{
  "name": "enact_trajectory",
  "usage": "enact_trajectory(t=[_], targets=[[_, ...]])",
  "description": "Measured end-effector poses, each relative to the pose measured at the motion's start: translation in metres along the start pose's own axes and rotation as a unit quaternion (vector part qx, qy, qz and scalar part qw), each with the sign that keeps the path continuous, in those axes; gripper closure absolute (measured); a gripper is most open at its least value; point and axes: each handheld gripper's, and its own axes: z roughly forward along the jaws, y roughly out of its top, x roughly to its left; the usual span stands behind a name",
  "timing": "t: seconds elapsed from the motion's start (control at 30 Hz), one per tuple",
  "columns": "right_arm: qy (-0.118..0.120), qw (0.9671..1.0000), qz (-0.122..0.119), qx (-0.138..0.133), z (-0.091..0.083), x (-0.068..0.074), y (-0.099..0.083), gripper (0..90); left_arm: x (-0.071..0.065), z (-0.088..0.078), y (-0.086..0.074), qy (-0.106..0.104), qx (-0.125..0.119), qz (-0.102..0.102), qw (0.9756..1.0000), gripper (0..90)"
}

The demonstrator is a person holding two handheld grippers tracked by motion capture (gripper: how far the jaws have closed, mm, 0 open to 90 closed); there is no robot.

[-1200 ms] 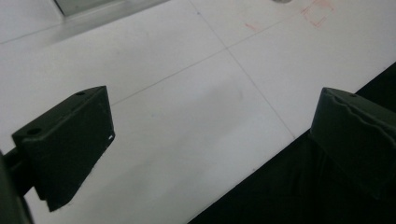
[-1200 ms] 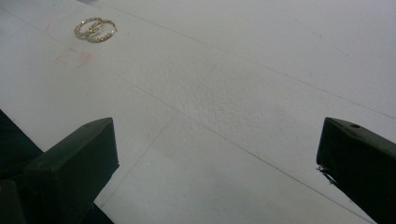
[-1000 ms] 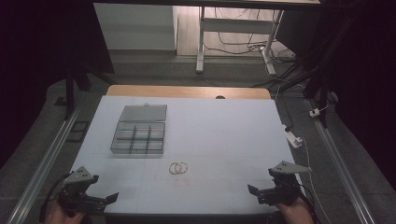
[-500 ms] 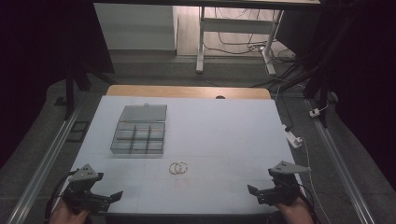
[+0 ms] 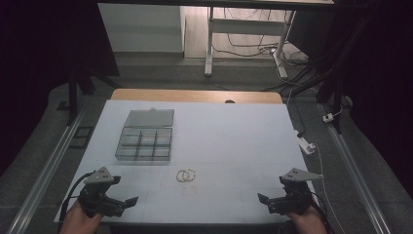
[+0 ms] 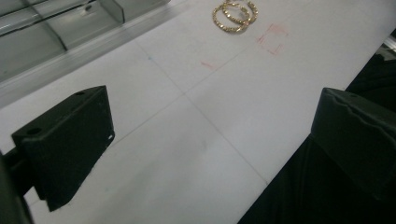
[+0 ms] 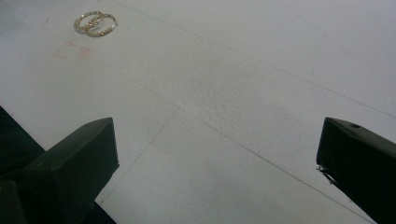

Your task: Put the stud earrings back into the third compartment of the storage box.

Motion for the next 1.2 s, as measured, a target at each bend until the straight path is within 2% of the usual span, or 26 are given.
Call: enact_trajectory(t=[0.17,0.5,0.7,0.8,1.03,1.2], targets=[[0.0,1.0,0.0,0.001,0.0,0.0,0.0,0.0,0.001,0.011,0.006,-0.015,0.001,0.011,0.9998,0.0],[0.0,1.0,-0.001,0.004,0.001,0.0,0.0,0.0,-0.006,0.037,0.025,-0.013,0.009,0.053,0.9985,0.0],[0.0,1.0,-0.003,0.005,0.001,0.0,0.0,0.0,-0.01,0.053,0.037,-0.022,0.02,0.062,0.9976,0.0],[0.0,1.0,-0.005,0.005,0.001,0.0,0.0,0.0,-0.012,0.061,0.042,-0.02,0.026,0.073,0.9968,0.0],[-0.001,0.9999,-0.006,0.008,0.002,0.001,0.001,0.0,-0.016,0.081,0.054,-0.034,0.035,0.084,0.9952,0.0],[-0.001,0.9999,-0.009,0.009,0.002,0.002,0.001,0.0,-0.021,0.097,0.06,-0.039,0.048,0.1,0.993,0.0]])
